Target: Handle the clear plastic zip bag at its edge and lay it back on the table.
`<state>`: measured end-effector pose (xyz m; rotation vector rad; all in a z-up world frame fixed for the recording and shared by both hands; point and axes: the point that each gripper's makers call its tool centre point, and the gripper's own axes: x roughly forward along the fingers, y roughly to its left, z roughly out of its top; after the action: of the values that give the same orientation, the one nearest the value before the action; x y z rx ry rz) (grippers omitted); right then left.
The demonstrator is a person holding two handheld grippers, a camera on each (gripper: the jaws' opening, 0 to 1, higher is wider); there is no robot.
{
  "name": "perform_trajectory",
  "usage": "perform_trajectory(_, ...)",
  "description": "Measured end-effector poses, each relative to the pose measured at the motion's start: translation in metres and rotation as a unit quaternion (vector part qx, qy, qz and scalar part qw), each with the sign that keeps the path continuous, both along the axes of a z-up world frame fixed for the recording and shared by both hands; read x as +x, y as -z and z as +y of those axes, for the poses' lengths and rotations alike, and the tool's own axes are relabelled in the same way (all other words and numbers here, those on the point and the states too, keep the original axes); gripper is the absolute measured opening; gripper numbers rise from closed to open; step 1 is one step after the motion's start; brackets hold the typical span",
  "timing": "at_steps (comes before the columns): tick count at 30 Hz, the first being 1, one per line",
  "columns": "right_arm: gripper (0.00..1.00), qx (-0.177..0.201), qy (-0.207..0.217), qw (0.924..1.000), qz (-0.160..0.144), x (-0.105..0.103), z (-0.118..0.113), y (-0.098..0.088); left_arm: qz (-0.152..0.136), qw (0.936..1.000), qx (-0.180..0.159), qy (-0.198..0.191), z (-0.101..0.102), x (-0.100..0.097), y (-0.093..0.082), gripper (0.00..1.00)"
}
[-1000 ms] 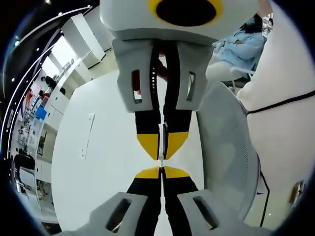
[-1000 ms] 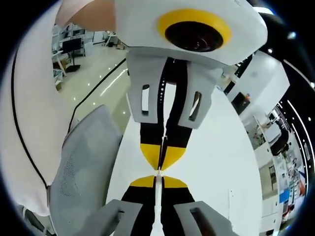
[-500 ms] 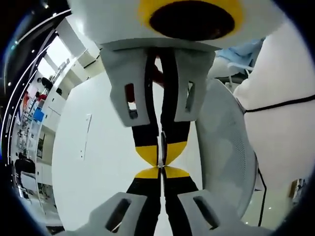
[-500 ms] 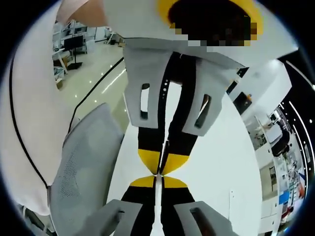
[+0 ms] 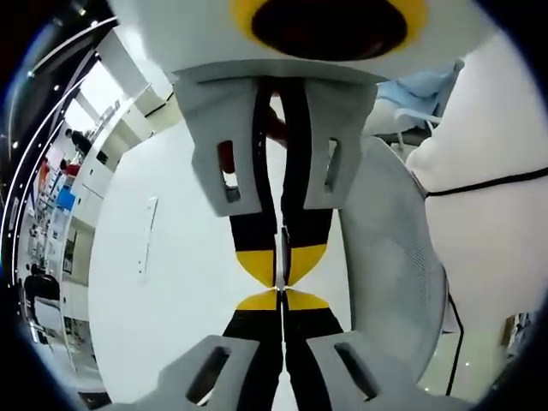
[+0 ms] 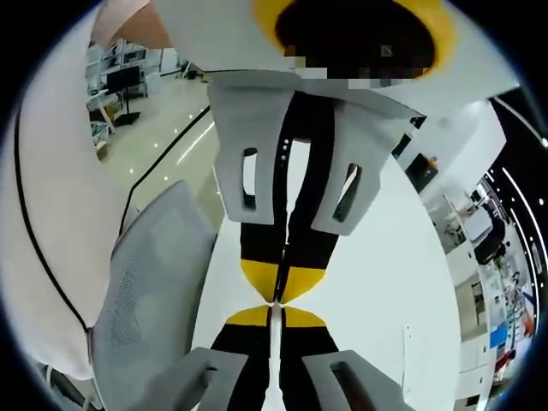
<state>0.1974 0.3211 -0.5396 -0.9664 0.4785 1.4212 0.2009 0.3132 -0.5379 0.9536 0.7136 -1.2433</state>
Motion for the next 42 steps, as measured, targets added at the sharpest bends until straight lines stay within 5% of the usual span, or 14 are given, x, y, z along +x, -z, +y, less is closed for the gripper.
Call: perform_trajectory(42,0.00,-0.014,0.039,0.9991,0.006,0.021,-0.043,0.000,-0.007,0.9994,-0.016,-0.030,0.018,0.012,-0.001,0.00)
